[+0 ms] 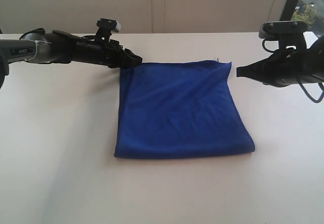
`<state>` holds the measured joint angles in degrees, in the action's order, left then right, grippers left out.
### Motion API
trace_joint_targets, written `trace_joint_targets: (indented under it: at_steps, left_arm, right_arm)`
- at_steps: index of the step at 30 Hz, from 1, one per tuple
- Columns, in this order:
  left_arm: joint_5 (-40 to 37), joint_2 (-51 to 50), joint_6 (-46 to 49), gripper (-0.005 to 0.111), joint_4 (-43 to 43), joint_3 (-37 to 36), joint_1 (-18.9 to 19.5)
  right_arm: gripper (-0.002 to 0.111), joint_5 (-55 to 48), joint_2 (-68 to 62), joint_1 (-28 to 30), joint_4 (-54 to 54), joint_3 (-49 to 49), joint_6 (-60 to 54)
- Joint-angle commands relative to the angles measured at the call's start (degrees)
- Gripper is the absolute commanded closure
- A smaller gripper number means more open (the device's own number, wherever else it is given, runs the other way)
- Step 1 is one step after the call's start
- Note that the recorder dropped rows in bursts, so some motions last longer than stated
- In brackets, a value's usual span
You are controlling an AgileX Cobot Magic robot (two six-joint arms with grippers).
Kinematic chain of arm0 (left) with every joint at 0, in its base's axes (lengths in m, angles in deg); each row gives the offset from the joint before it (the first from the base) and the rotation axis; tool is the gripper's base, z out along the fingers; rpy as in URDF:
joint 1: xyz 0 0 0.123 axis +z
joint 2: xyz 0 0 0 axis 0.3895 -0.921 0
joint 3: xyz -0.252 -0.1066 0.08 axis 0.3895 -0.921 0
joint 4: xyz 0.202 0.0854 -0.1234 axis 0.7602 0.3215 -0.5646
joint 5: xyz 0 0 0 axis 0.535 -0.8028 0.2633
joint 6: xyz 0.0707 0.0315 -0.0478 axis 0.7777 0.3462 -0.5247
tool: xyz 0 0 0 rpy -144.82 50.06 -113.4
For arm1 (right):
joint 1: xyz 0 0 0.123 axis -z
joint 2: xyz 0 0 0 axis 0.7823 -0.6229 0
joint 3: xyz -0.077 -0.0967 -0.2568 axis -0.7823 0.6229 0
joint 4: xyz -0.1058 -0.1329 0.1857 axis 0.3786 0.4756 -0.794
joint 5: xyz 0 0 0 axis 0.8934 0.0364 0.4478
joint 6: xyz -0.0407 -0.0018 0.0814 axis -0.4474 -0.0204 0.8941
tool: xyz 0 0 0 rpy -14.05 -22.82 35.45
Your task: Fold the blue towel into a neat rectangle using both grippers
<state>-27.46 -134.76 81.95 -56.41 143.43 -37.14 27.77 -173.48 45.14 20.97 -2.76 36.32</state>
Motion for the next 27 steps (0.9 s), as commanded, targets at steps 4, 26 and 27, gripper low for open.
trace_joint_targets:
  at_steps: [4,26,27]
  left_arm:
    - [-0.4,-2.0,0.1,0.064,-0.2,0.0,-0.2]
    - [1.1,-2.0,1.0,0.091,-2.1,0.8,-0.2]
    - [1.2,-2.0,1.0,0.093,-2.1,0.8,-0.2]
  right_arm:
    - [0.108,0.7,-0.2,0.5,0.4,-0.1,-0.3]
    - [0.108,0.8,-0.2,0.5,0.4,-0.1,-0.5]
    - [0.108,1.0,-0.2,0.5,0.4,-0.1,-0.5]
